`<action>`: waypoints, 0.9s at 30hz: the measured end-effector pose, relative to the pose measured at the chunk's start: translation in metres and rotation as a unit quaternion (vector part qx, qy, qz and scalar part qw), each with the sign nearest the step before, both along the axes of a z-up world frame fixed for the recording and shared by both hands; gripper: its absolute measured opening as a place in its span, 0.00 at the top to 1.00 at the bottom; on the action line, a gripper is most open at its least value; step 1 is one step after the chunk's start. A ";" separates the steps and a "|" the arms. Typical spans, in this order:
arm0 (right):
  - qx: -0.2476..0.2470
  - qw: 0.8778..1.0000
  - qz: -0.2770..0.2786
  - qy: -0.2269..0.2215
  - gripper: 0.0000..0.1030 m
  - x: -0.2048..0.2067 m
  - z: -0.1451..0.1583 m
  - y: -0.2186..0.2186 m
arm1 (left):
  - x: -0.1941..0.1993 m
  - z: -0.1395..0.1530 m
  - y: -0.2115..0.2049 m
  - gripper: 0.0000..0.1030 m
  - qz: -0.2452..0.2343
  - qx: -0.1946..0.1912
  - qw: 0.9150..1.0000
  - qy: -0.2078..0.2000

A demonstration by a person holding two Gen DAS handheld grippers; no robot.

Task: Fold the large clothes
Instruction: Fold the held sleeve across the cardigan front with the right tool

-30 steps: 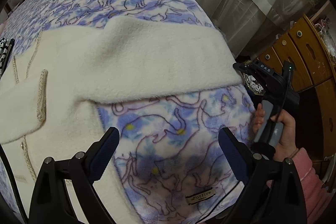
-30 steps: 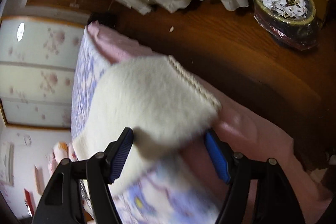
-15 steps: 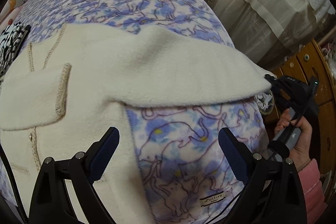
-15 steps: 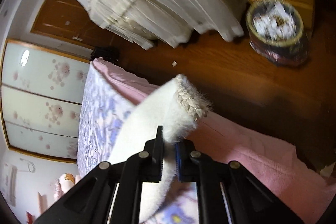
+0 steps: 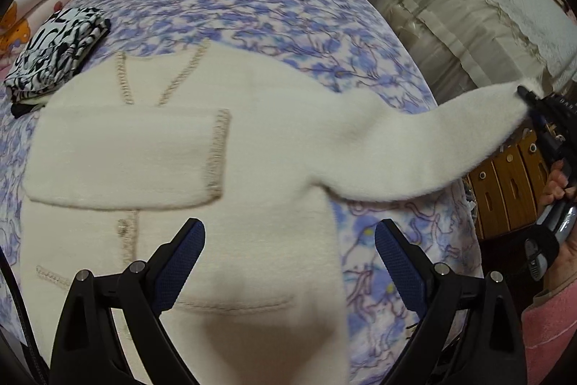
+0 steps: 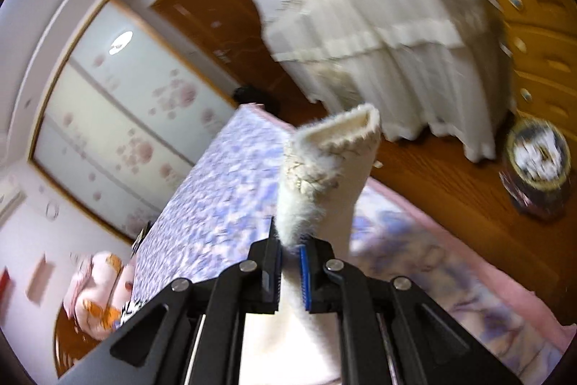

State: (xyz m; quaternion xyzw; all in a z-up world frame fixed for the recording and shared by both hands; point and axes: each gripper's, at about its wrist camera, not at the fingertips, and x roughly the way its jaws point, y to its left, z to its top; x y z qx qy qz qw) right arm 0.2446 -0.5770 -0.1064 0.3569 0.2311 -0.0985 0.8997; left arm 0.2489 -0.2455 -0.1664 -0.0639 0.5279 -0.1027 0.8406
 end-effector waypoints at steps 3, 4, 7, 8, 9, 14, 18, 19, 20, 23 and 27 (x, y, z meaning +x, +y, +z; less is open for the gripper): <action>-0.019 0.999 0.023 -0.019 0.93 0.008 0.024 0.049 | 0.000 0.007 0.044 0.08 0.009 -0.007 1.000 -0.004; -0.021 0.999 0.030 -0.027 0.93 0.011 0.031 0.066 | 0.000 0.009 0.056 0.08 0.011 -0.010 1.000 -0.005; -0.031 0.997 0.052 -0.044 0.92 0.020 0.048 0.117 | 0.004 0.017 0.105 0.08 0.018 -0.009 1.000 -0.012; -0.037 0.996 0.060 -0.049 0.92 0.024 0.052 0.136 | 0.004 0.020 0.119 0.08 0.021 -0.006 1.000 -0.015; -0.039 0.995 0.068 -0.055 0.92 0.028 0.057 0.153 | 0.004 0.023 0.135 0.08 0.026 -0.004 0.999 -0.019; -0.051 0.988 0.128 -0.070 0.92 0.055 0.069 0.246 | 0.008 0.031 0.222 0.08 0.069 0.005 0.997 -0.035; -0.056 0.978 0.193 -0.057 0.93 0.080 0.061 0.317 | 0.014 0.027 0.287 0.08 0.116 0.010 0.992 -0.040; -0.056 0.975 0.209 -0.050 0.93 0.087 0.056 0.335 | 0.015 0.024 0.302 0.08 0.128 0.009 0.991 -0.040; -0.053 0.972 0.223 -0.045 0.93 0.094 0.051 0.350 | 0.014 0.022 0.313 0.08 0.138 0.008 0.989 -0.042; -0.050 0.963 0.265 -0.014 0.93 0.111 0.024 0.400 | 0.014 0.015 0.347 0.08 0.169 0.011 0.985 -0.042; -0.068 0.944 0.320 0.044 0.93 0.124 -0.030 0.466 | 0.013 0.007 0.380 0.08 0.199 0.018 0.979 -0.040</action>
